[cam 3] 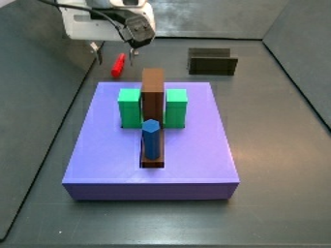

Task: Pick up the red object. Move up. Place the red object on the fixture. Regrasp the red object. Move to above the board. Insert the red object.
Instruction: Pick up the red object.

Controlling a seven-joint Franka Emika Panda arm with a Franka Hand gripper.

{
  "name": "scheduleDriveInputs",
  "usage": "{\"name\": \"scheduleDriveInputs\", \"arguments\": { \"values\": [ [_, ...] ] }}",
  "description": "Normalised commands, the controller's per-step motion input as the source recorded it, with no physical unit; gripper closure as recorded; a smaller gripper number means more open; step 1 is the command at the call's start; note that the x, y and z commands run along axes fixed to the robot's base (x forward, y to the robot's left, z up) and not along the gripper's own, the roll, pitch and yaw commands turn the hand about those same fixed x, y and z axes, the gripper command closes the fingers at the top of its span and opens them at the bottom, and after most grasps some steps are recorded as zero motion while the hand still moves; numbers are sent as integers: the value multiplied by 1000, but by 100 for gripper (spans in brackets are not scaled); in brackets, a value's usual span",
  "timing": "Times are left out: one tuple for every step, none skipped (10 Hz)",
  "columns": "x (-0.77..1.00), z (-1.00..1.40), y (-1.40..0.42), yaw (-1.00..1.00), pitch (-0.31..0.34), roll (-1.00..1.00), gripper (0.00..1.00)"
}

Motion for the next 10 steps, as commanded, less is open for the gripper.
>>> {"name": "scheduleDriveInputs", "arguments": {
  "values": [
    [0,-351,0,0,-103,-10,0],
    [-54,-249,0,0,-126,-47,0],
    [-43,-211,0,0,-140,-96,0],
    [-43,-217,37,0,-169,-160,0],
    [0,0,34,0,-11,-123,0],
    [0,0,0,0,-21,0,0],
    [0,-31,0,0,-60,-17,0],
    [0,0,0,0,0,0,0],
    [0,0,0,0,0,0,100],
    [0,0,0,0,0,0,100]
  ]
}}
